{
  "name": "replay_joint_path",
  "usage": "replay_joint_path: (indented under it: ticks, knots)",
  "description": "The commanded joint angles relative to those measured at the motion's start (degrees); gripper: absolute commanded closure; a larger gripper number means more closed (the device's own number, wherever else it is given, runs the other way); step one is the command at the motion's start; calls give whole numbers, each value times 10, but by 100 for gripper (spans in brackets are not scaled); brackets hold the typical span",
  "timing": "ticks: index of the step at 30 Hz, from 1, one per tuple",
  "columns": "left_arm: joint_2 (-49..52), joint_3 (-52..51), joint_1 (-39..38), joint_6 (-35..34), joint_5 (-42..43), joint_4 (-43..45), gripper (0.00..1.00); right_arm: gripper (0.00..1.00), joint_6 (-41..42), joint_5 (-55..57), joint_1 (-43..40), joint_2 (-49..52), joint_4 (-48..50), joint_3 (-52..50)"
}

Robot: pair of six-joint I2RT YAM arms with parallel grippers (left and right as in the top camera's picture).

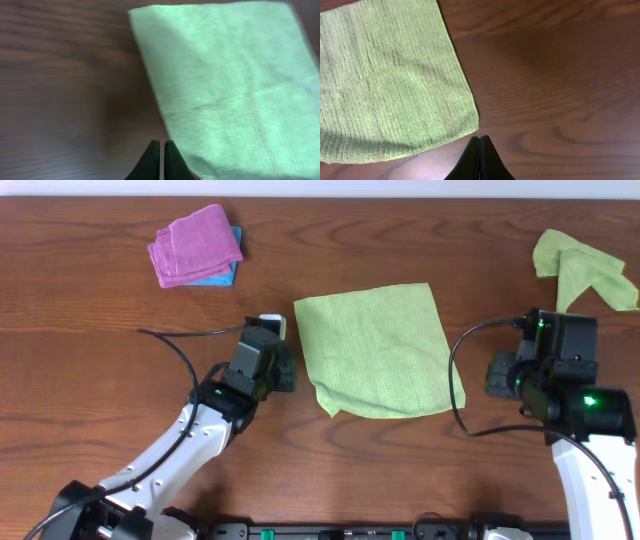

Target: Fold the cloth

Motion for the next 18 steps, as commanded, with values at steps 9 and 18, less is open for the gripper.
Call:
replay_joint_path:
  ticks: [9,18]
  knots:
    - [79,31,-28,113,-33,91,94,98,5,-2,-4,-1,6,-4]
    - [230,184,-26,169,-20,61,95,98,5,5,-4,1,-2,-4]
